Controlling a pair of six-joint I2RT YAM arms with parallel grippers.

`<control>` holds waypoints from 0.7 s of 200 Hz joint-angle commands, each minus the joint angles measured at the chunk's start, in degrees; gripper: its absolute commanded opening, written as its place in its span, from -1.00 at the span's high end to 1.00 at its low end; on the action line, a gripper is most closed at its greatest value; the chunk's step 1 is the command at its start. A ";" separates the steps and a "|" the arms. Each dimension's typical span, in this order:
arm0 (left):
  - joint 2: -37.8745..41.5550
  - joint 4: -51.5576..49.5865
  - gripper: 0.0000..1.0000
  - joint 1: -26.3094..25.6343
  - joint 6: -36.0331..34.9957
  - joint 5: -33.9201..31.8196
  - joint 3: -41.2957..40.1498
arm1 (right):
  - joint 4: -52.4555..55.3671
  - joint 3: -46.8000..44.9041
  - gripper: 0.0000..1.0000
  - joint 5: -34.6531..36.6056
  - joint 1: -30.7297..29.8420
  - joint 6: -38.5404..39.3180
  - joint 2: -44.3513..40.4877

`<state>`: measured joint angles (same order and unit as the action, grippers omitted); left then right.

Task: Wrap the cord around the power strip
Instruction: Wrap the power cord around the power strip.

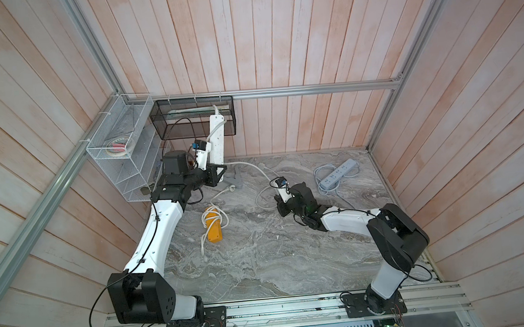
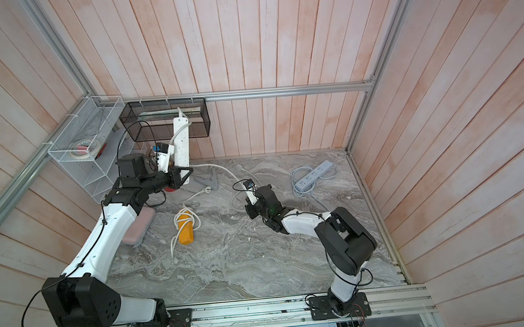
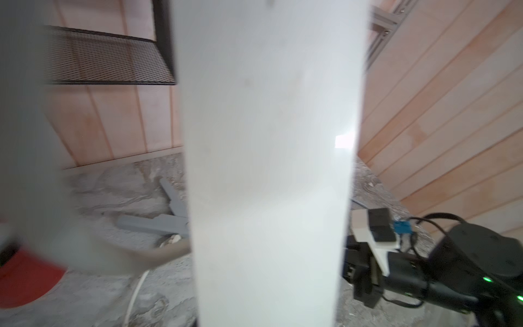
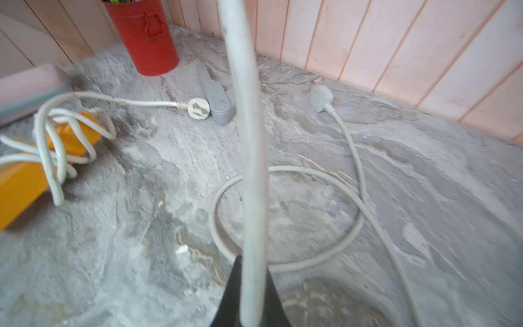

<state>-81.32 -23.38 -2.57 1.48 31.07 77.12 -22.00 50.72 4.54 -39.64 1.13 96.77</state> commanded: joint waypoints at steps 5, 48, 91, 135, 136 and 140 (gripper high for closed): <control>-1.93 -2.11 1.00 1.07 -4.26 -14.02 5.25 | 5.56 -4.47 1.00 10.41 0.07 11.10 -4.88; -8.87 -4.63 1.00 -2.82 -9.91 -26.41 6.38 | 3.36 -8.01 1.00 16.60 -0.88 19.51 -14.40; -12.01 -9.74 1.00 -9.57 -13.81 -28.35 4.56 | 2.07 -4.91 1.00 3.38 -0.77 21.67 -23.98; -12.45 -18.37 1.00 -19.26 -20.71 -22.47 2.61 | 7.20 12.88 1.00 -10.24 1.30 19.89 -19.03; -12.50 -18.77 1.00 -19.60 -20.85 -22.20 2.69 | 7.48 13.51 1.00 -10.64 1.44 19.76 -18.92; -12.59 -20.13 1.00 -20.87 -21.44 -21.29 2.76 | 8.78 15.71 1.00 -11.90 2.07 19.31 -17.72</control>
<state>-94.15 -37.54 -18.15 -13.96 5.50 80.27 -15.86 55.92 2.68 -40.14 22.39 75.94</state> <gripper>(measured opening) 0.285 0.078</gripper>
